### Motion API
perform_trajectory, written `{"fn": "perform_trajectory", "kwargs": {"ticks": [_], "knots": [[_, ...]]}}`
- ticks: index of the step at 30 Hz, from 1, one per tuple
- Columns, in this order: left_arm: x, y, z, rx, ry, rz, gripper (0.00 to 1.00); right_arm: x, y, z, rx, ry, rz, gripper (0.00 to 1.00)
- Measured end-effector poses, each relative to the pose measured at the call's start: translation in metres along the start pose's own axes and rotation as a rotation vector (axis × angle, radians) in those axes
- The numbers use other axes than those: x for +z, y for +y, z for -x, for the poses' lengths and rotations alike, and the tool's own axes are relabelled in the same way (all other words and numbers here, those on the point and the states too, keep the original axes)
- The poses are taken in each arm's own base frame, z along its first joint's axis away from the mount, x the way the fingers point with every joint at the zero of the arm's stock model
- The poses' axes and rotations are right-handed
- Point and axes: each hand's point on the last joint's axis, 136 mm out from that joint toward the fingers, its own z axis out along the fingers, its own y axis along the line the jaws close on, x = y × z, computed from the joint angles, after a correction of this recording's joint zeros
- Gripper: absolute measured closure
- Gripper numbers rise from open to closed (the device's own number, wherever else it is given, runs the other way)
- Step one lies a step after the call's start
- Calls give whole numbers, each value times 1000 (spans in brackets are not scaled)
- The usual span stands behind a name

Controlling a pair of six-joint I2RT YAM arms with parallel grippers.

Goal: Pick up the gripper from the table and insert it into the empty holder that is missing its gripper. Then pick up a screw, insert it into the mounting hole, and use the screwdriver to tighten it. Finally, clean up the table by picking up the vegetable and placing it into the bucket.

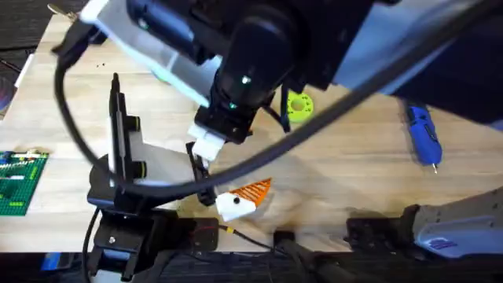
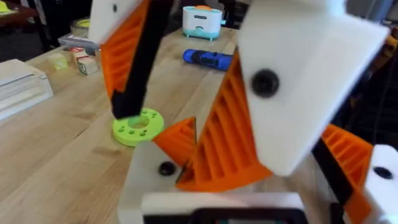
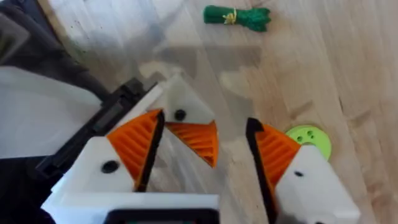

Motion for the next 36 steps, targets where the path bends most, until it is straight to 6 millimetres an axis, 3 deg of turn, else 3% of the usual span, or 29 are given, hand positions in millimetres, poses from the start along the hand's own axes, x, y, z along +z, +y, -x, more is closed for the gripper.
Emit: {"fn": "perform_trajectory", "kwargs": {"ticks": [1, 3, 8, 18, 22, 26, 27, 32, 36], "knots": [[0, 0, 0, 1, 0, 0, 8, -1, -6, 0, 22, -2, -5, 131], [0, 0, 0, 1, 0, 0, 9, -2, -19, 0, 68, -11, -13, 85], [0, 0, 0, 1, 0, 0, 8, -8, -63, -2, 186, -38, -58, 72], [0, 0, 0, 2, 0, 0, 30, -15, -149, -26, 384, -46, -161, 64], [0, 0, 0, 4, 0, 0, 346, -23, -189, -44, 440, -24, -291, 63], [0, 0, 0, 10, 0, 0, 896, -34, -228, -70, 508, 17, -416, 61], [0, 0, 0, 11, 0, 0, 970, -36, -234, -75, 522, 26, -432, 61], [0, 0, 0, 11, 0, 0, 994, -58, -257, -107, 605, 53, -484, 61], [0, 0, 0, 11, 0, 0, 994, -102, -272, -149, 716, 55, -539, 60]]}}
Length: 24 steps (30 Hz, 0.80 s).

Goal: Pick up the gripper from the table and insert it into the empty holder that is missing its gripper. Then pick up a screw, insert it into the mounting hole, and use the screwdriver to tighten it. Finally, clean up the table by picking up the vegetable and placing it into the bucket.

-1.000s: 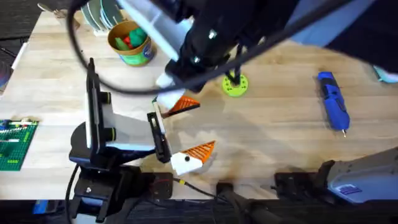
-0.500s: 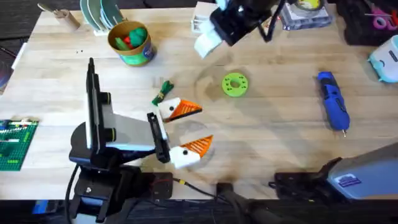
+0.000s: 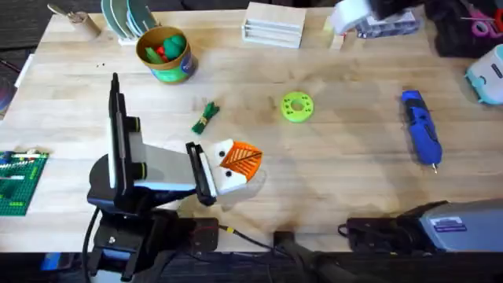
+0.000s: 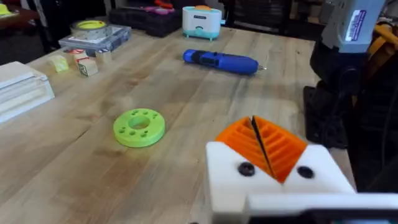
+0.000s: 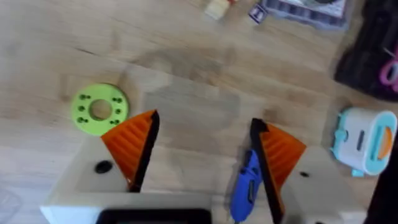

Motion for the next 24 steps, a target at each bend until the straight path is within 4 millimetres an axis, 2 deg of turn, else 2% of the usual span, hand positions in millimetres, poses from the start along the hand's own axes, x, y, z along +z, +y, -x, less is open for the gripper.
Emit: {"fn": "perform_trajectory", "kwargs": {"ticks": [5, 9, 17, 24], "knots": [[0, 0, 0, 0, 0, 0, 995, -18, -65, -39, 159, 73, -59, 59], [0, 0, 0, 0, 0, 0, 995, -17, -93, -64, 274, 126, -44, 59], [0, 0, 0, 0, 0, 0, 995, 3, -109, -125, 424, 207, -28, 59], [0, 0, 0, 0, 0, 0, 995, 26, -134, -151, 515, 204, -69, 59]]}}
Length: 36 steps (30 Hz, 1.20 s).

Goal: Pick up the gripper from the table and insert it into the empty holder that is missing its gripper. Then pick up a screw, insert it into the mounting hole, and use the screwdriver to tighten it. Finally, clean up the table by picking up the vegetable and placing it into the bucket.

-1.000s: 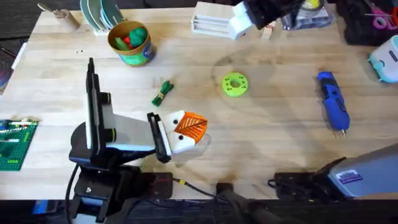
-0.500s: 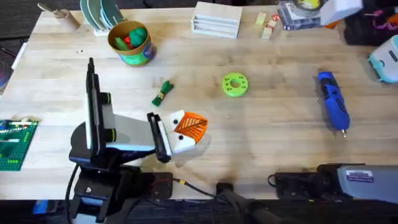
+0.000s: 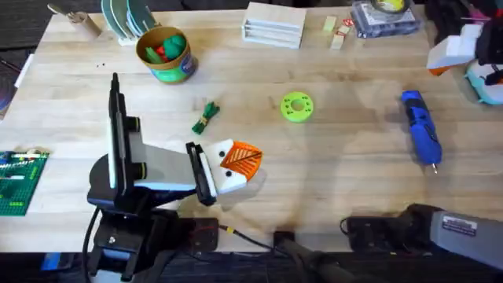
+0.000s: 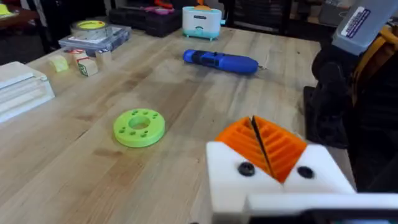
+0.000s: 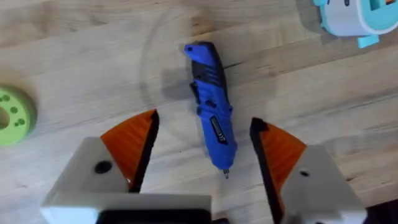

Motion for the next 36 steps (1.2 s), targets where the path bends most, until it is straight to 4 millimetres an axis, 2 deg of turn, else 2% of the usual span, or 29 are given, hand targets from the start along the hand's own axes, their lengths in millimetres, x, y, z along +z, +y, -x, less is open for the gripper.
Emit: {"fn": "perform_trajectory", "kwargs": {"ticks": [5, 13, 18, 26, 30, 36], "knots": [[0, 0, 0, 0, 0, 0, 995, 29, -14, 2, 24, 26, 3, 11], [0, 0, 0, 0, 0, 0, 995, 84, -2, -12, -198, 199, 103, 9], [0, 0, 0, 0, 0, 0, 994, 115, 1, -24, -274, 300, 142, 9], [0, 0, 0, 0, 0, 0, 995, 147, -13, -43, -256, 413, 171, 9], [0, 0, 0, 0, 0, 0, 995, 160, -20, -44, -235, 419, 170, 9], [0, 0, 0, 0, 0, 0, 995, 168, -20, -38, -243, 396, 166, 9]]}}
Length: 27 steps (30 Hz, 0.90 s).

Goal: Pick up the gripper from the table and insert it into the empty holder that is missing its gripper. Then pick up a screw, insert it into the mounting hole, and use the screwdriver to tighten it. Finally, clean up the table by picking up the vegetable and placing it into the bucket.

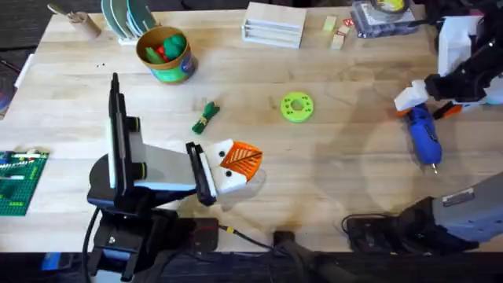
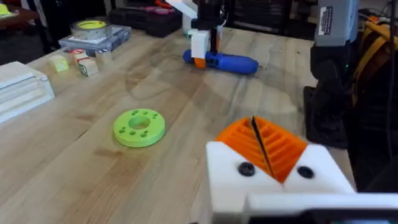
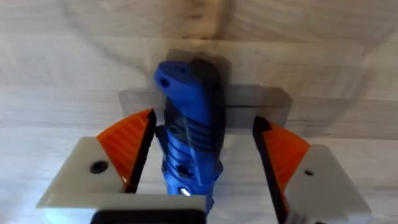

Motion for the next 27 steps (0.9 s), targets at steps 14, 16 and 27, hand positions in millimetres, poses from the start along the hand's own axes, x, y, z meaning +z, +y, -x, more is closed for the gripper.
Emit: {"fn": "perform_trajectory", "kwargs": {"ticks": [14, 16, 27], "knots": [[0, 0, 0, 0, 0, 1, 994, 5, 4, 7, -32, 4, -27, 40], [0, 0, 0, 0, 0, 1, 995, 5, 5, 8, -38, 4, -31, 114], [0, 0, 0, 0, 0, 1, 994, 4, 7, 11, -56, 2, -42, 581]]}}
